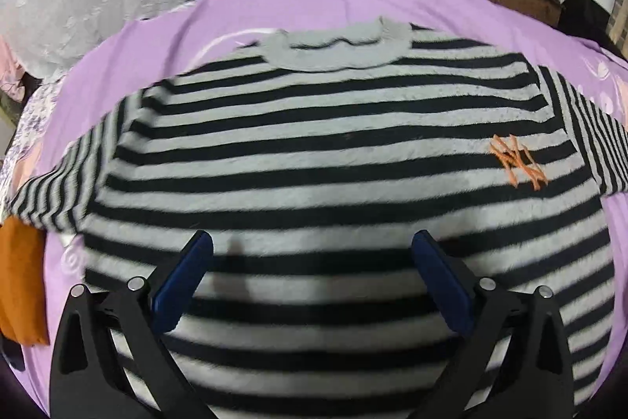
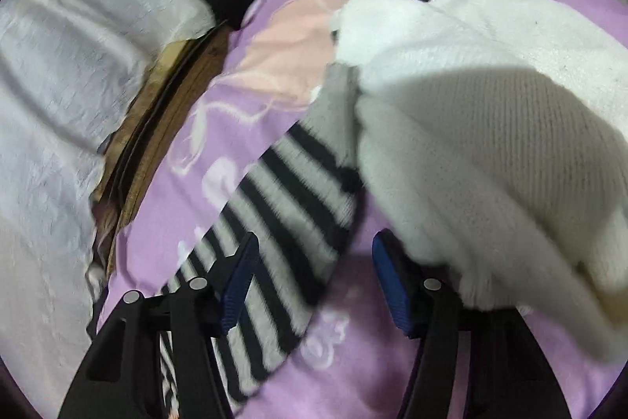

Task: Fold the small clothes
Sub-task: 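Grasp the sweater sleeve cuff nearest the right tool with the right tool, then lift the held sleeve and fold it across the sweater chest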

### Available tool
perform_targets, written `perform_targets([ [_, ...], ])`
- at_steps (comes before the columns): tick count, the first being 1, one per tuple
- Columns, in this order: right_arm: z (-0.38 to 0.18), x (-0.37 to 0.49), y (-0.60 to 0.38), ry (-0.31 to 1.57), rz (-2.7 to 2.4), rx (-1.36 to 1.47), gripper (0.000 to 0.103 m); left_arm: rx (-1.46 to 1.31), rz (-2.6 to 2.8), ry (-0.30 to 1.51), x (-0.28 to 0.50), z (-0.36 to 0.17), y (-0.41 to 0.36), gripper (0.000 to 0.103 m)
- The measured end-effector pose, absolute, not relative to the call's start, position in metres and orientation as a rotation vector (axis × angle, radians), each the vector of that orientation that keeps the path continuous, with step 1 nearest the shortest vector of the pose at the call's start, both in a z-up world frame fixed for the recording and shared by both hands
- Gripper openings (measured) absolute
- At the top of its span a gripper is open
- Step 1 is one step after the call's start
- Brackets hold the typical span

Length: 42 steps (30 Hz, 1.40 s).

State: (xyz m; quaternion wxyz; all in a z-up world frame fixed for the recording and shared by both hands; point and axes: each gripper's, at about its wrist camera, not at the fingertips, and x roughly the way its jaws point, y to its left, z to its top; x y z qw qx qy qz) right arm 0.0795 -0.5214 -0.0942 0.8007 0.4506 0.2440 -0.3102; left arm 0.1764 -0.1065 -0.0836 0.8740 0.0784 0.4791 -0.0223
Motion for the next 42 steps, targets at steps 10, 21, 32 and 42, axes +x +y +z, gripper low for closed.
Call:
perform_targets([
  [10,-0.102,0.103,-0.527,0.497,-0.678,0.864,0.019,0.232,-0.142,0.984,0.208,-0.070,-0.185,0.099],
  [21,-0.049,0.096,-0.482,0.384,-0.437,0.694,0.007,0.086,-0.188,1.037,0.226,-0.092,-0.188,0.099],
  [32,-0.006,0.094,-0.420,0.355,-0.217,0.543,0.007,0.191,-0.270,0.936,0.233,-0.041,-0.249,0.099],
  [42,0.013,0.105,-0.341,0.396,-0.052,0.430,0.007,0.151,-0.246,0.951,0.235,-0.038,-0.229,0.099],
])
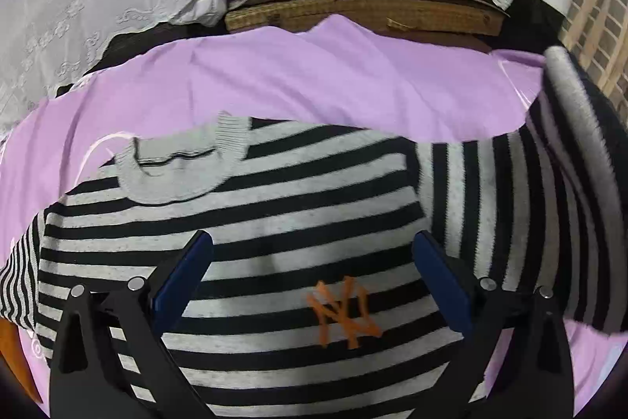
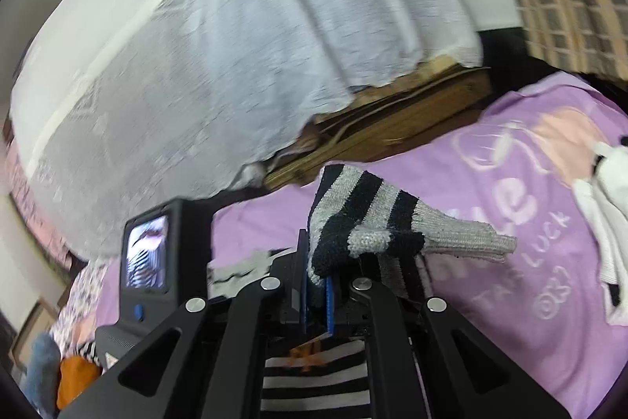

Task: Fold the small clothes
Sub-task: 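Lift the held sleeve and fold it across the sweater chest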

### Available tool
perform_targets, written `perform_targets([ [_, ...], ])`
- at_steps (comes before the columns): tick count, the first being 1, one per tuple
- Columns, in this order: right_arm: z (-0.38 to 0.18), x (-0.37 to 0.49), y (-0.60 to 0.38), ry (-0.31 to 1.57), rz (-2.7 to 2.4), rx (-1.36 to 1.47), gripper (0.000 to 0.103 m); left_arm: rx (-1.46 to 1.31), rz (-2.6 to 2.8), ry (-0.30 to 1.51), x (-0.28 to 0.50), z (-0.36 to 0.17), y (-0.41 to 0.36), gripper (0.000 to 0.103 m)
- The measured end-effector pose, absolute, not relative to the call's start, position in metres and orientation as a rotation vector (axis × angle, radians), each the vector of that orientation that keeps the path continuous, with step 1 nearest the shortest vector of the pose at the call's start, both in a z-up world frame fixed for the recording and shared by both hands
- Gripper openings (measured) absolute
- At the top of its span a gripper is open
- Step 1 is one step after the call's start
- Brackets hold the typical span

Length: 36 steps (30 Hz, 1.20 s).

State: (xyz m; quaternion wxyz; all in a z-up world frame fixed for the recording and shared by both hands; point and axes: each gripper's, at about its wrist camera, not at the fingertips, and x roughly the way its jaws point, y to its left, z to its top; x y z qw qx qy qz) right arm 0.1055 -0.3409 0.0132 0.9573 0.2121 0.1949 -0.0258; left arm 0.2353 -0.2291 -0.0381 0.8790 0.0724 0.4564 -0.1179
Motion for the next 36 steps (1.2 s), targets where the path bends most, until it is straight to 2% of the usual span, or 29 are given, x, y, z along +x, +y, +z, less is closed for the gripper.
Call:
perform_targets([
  [10,0.022,0.138,-0.256,0.462,0.045,0.302,0.008,0.071,-0.151,0.910,0.247,-0.021,-0.158,0.099],
  [21,-0.021,0.179,-0.171,0.618,0.105,0.179,0.008,-0.015,0.062,0.980,0.263,-0.058,-0.045,0.099],
  [23,-0.038,0.186,-0.155,0.680,0.105,0.114,0.013,-0.059,0.113,0.991,0.262,-0.062,-0.020,0.099],
  [26,-0.070,0.197,-0.129,0.830,0.134,-0.014,0.036,-0.113,0.167,0.991,0.252,-0.068,0.011,0.099],
  [27,-0.079,0.197,-0.124,0.861,0.144,-0.046,0.037,-0.130,0.173,0.993,0.248,-0.071,0.020,0.099],
  [31,-0.074,0.179,-0.120,0.859,0.179,-0.059,0.047,-0.128,0.187,0.994,0.235,-0.079,0.035,0.099],
  [36,-0.048,0.147,-0.137,0.803,0.241,-0.008,0.065,-0.076,0.178,0.968,0.227,-0.084,0.034,0.099],
])
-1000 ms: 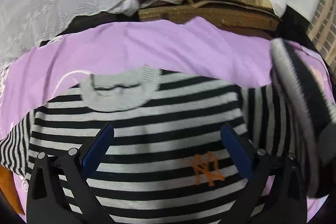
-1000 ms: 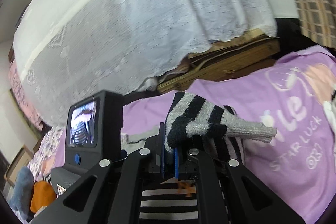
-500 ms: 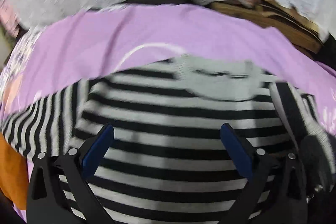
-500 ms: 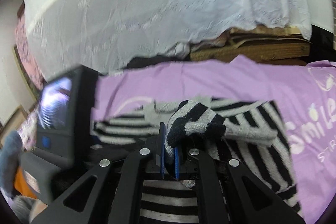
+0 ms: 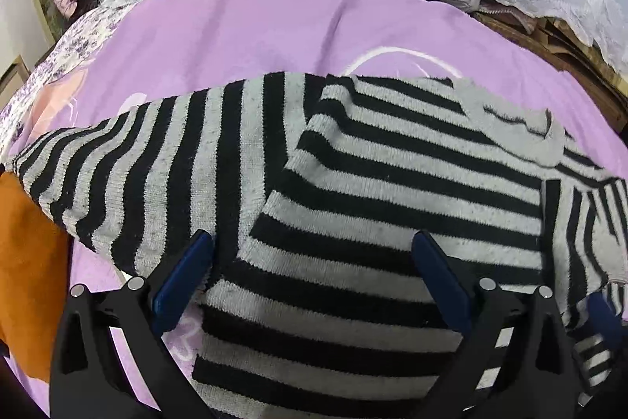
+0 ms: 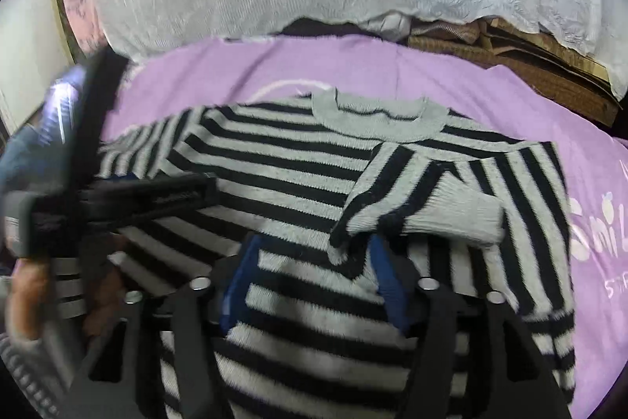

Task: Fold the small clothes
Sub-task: 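Lift the held sleeve and fold it across the sweater chest, then open the right tool and release the folded sleeve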

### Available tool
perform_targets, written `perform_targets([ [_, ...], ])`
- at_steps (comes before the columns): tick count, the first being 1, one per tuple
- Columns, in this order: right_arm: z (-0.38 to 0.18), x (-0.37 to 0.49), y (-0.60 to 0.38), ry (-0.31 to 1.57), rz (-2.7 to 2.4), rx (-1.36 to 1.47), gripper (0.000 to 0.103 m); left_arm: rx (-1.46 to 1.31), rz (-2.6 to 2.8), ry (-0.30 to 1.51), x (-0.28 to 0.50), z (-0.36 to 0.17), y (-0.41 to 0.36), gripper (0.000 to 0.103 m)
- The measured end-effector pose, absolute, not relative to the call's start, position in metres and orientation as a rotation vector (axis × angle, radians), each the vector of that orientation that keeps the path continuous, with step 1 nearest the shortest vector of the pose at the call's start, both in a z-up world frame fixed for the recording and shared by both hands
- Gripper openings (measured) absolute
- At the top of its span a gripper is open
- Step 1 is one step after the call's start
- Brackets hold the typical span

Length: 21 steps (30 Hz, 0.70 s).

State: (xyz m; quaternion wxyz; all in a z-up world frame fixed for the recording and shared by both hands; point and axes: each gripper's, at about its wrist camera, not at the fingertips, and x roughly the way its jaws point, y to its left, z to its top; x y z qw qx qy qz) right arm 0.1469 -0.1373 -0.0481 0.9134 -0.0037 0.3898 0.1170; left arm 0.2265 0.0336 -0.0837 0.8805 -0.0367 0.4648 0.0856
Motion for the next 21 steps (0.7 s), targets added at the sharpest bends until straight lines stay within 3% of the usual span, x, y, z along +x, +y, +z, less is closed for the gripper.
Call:
perform_targets([
  [5,-0.051,0.165,-0.178,0.852,0.160,0.223,0.065,-0.020,0.165,0.972,0.220,-0.082,0.031,0.099],
  [9,-0.046,0.184,-0.188,0.840,0.169,0.423,0.058,-0.088,0.127,0.969,0.210,-0.070,0.049,0.099],
  [16,-0.019,0.186,-0.110,0.765,0.367,0.217,0.058,-0.136,0.240,0.941,0.179,-0.066,0.102,0.099],
  [20,-0.019,0.181,-0.120,0.751,0.332,0.246,0.057,-0.229,0.249,0.975,0.172,-0.073,0.130,0.099],
  [21,-0.022,0.184,-0.127,0.760,0.284,0.253,0.052,-0.251,0.241,0.978,0.172,-0.073,0.133,0.099],
])
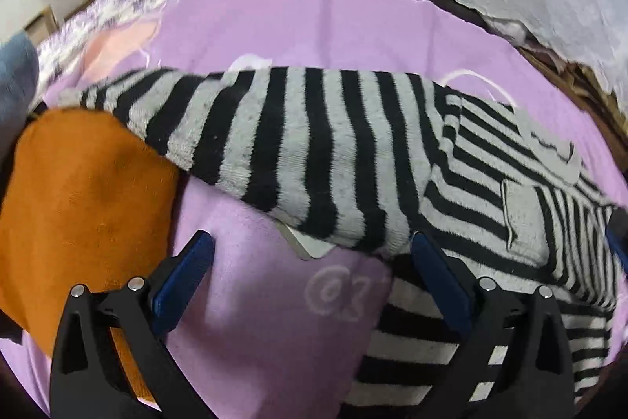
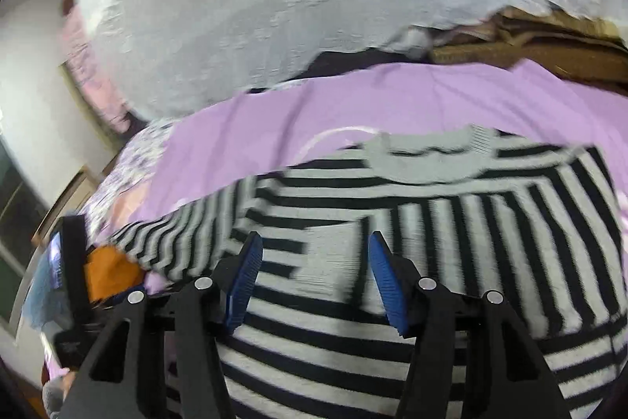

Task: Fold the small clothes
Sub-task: 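Open the right tool and release the folded sleeve, then grasp the other sleeve cuff with the left tool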

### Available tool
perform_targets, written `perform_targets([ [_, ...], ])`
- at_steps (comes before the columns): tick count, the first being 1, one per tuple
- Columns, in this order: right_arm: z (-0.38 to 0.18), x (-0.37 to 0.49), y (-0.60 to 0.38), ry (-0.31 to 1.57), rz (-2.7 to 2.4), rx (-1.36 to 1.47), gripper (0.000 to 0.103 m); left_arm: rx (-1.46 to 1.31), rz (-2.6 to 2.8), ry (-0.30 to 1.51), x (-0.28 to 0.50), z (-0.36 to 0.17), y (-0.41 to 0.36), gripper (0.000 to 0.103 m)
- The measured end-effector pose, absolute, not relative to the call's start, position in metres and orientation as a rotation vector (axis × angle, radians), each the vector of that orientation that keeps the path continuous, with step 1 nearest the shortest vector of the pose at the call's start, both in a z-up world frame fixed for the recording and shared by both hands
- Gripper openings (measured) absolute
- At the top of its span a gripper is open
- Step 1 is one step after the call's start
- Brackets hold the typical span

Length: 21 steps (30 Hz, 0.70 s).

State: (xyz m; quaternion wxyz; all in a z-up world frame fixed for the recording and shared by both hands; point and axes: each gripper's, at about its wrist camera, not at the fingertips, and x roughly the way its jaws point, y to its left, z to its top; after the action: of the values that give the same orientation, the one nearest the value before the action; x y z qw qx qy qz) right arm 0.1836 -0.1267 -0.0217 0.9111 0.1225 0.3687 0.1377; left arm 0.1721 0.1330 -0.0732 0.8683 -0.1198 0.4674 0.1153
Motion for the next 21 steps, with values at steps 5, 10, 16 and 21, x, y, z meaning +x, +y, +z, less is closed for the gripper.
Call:
perform_targets([
  [5,-0.063,0.208,-0.133,0.924,0.117,0.201,0.020,-0.247,0.232,0.979,0.174,-0.076,0.133,0.099],
  [10,-0.077,0.206,-0.117,0.945,0.079,0.081,0.021,-0.290,0.223,0.973,0.180,-0.076,0.145,0.099],
  [16,-0.060,0.175,-0.135,0.856,0.080,0.132,0.044,-0.428,0.218,0.927,0.201,-0.072,0.180,0.099],
  [21,-0.077,0.170,-0.156,0.864,0.072,0.231,0.044,-0.589,0.165,0.872,0.215,-0.064,0.196,0.099],
])
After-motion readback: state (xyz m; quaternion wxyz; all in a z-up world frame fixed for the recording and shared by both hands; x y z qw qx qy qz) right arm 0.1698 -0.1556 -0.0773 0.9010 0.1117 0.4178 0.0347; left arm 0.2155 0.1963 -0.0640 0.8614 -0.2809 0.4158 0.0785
